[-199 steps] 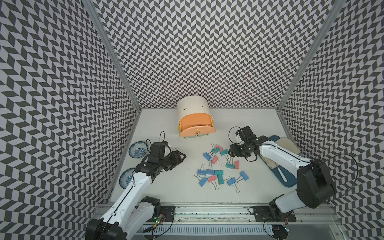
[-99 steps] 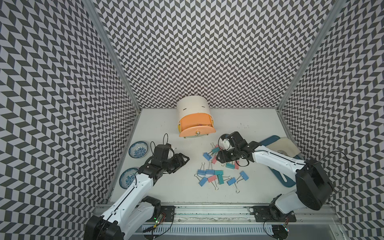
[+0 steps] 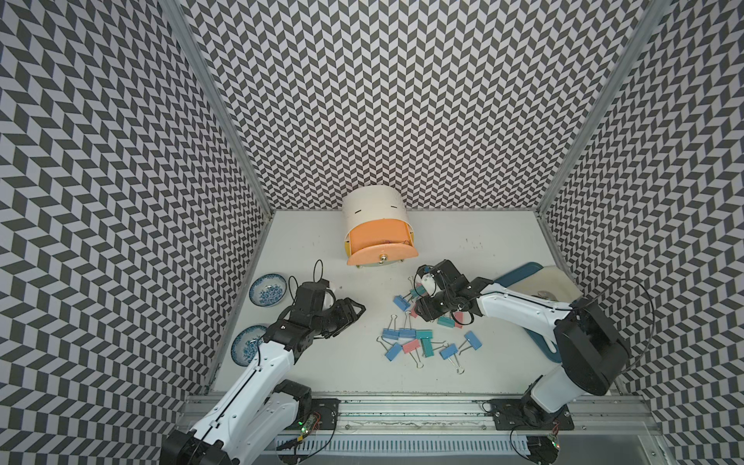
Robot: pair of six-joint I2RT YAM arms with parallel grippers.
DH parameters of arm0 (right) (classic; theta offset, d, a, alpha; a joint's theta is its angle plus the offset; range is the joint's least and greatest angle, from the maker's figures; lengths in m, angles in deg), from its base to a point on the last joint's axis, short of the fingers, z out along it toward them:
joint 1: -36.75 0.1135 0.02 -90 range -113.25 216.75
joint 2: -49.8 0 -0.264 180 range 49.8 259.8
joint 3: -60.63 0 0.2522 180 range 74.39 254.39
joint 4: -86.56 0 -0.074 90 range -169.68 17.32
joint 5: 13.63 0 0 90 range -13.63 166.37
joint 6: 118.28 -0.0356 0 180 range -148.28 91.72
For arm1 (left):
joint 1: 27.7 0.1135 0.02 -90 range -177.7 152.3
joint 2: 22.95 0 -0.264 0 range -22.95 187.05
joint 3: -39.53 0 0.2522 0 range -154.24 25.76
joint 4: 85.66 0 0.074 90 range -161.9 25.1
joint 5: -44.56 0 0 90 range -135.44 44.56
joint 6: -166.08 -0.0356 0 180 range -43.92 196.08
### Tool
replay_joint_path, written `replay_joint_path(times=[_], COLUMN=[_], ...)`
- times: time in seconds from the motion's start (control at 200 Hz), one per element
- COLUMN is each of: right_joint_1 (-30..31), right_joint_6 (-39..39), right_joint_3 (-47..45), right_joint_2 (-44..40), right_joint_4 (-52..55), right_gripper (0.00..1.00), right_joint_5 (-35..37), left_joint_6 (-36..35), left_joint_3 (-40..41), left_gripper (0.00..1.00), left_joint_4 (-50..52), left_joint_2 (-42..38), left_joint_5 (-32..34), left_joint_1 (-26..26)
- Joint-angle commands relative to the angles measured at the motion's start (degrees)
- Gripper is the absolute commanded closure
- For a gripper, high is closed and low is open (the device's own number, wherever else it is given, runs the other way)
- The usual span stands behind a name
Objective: Put the binder clips in the drawer according to color
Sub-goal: Pick up the binder clip at the center of the board.
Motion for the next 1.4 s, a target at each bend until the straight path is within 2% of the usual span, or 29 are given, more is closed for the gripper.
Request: replay_joint_path(times=[0.0, 0.746, 0.951, 1.397], right_joint_1=[1.14, 3.39, 3.39, 3.39], right_joint_6=[1.68, 2.65, 2.8, 3.31], right_joint_3=[-0.05, -2.84, -1.58, 2.6], right_joint_2=[2.04, 4.67, 6.54, 10.1], right_joint_4=[-3.31, -6.87, -6.69, -6.93], right_gripper=[0.35, 0.33, 0.32, 0.29], right_joint_5=[2.58, 4.55, 7.3, 7.87], left_joint_6=[-0.54, -1.89, -1.95, -2.48], left_joint_3=[-1.4, -2.55, -2.71, -3.25], left_gripper=[0.36, 0.36, 0.36, 0.36], left_joint_4=[1.16, 1.54, 1.6, 3.01], left_joint_2=[-0.48, 1.31, 1.39, 1.13], left_joint_5=[0.73, 0.65, 0.54, 0.83], left_joint_1=[-0.26, -0.17, -0.17, -0.17])
